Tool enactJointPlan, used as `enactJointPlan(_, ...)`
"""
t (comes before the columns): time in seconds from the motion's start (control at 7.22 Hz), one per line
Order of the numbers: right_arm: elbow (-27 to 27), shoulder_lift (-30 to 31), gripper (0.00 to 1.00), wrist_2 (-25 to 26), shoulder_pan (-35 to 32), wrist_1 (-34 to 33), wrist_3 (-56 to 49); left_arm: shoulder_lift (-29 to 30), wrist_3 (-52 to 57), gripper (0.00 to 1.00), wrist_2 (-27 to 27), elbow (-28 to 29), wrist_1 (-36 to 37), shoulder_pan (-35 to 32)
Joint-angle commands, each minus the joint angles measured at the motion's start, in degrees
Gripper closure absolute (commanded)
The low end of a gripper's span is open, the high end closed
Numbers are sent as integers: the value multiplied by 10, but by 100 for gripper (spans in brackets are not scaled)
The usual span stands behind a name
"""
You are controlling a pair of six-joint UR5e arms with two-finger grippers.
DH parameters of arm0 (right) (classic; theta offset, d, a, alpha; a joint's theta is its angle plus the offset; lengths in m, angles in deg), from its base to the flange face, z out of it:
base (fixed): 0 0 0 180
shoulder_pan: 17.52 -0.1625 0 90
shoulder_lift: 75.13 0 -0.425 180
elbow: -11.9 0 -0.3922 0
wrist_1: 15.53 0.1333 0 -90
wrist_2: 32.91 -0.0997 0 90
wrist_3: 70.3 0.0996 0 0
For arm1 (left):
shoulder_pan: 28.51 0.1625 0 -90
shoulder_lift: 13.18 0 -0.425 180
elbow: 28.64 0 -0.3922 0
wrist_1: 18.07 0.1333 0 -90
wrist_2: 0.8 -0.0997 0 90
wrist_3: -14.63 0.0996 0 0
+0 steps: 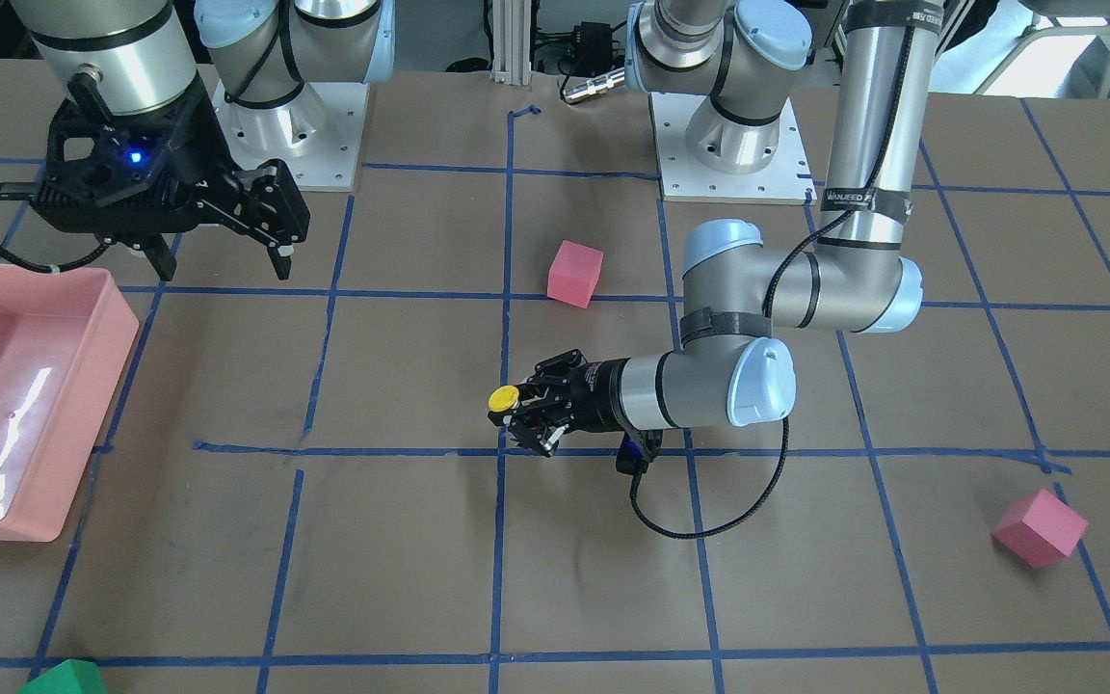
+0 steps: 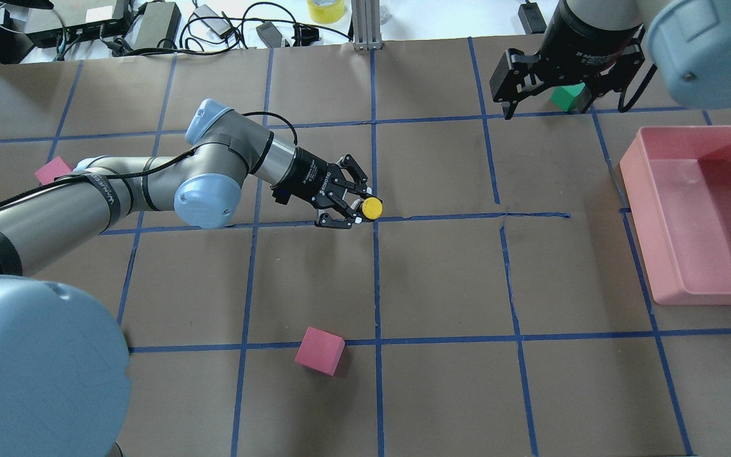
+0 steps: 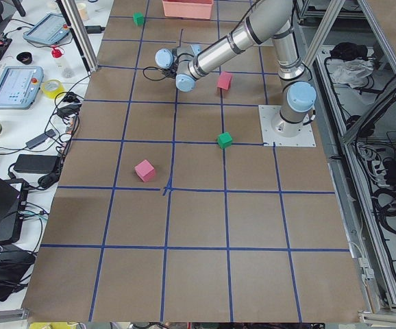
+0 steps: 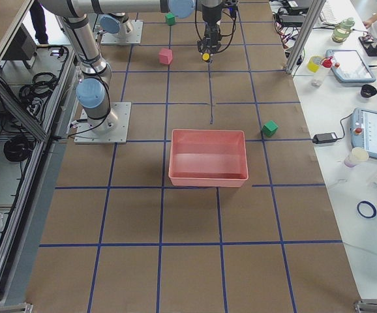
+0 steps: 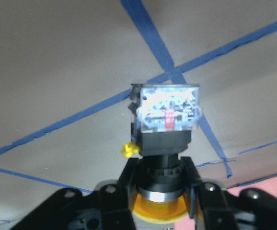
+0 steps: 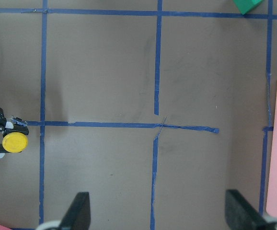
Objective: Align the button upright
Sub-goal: 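Rotate the switch with the left gripper so the yellow cap faces up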
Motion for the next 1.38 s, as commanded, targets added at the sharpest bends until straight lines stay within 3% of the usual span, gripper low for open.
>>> enactJointPlan(0.0, 0, 0, 0, 0, 0, 0, -1, 12, 7, 92, 79, -14, 0, 10)
enactJointPlan(0.28, 1, 0, 0, 0, 0, 1, -1, 36, 31, 76, 98, -31, -1, 10)
enactJointPlan(0.55, 1, 0, 0, 0, 0, 1, -1, 46, 30, 69, 106, -36, -3, 11)
enactJointPlan(0.69, 1, 0, 0, -1, 0, 0, -1, 49, 30, 64, 141, -36, -3, 11)
enactJointPlan(0.97, 1, 0, 0, 0, 0, 0, -1, 56, 30, 49, 146, -36, -3, 13)
enactJointPlan(1.25, 1, 0, 0, 0, 0, 0, -1, 61, 32, 42, 144, -36, -3, 21)
